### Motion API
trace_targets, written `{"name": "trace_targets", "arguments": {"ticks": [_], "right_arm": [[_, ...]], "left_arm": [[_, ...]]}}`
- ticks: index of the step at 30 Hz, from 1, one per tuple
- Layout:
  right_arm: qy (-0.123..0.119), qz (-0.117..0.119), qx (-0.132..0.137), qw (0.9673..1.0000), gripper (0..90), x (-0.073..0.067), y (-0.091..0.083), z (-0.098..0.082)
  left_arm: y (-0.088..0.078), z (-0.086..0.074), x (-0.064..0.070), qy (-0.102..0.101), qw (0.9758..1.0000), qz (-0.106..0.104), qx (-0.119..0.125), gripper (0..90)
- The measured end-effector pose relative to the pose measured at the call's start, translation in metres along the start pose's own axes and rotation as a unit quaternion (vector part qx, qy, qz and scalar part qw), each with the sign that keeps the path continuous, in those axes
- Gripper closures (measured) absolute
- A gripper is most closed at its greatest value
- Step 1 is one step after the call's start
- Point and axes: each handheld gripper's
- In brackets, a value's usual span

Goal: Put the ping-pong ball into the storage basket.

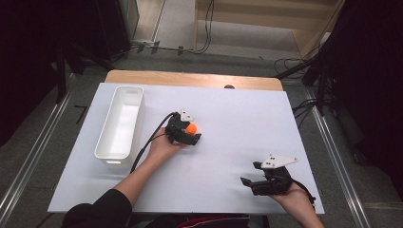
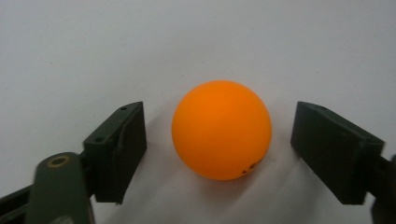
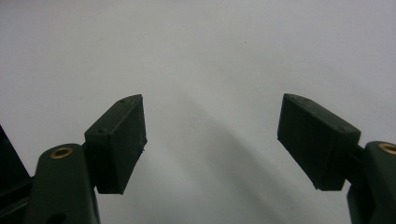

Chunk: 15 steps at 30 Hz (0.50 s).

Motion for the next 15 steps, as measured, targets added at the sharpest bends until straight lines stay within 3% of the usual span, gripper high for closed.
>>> {"name": "trace_targets", "arguments": {"ticks": [7,11,15], "right_arm": [[0.003,0.001,0.0,1.0,22.1,-0.0007,0.0006,0.0004],[0.002,0.001,-0.001,1.0,22.1,-0.0007,0.0007,0.0005],[-0.001,0.001,-0.001,1.0,22.1,-0.0011,0.0008,0.0006]], "left_arm": [[-0.0031,-0.0001,-0.0003,-0.008,0.9999,0.007,0.003,38.9],[-0.0043,0.0004,0.002,0.002,1.0,-0.001,0.003,47.9],[-0.0043,0.0004,0.0014,0.0,1.0,-0.002,0.003,49.2]]}}
Point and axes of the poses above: each handheld gripper's, and its own axes: y roughly forward along the jaws, z roughly out of its top, x roughly to its right, and after that the axes turned 3 degrees about z, right-handed
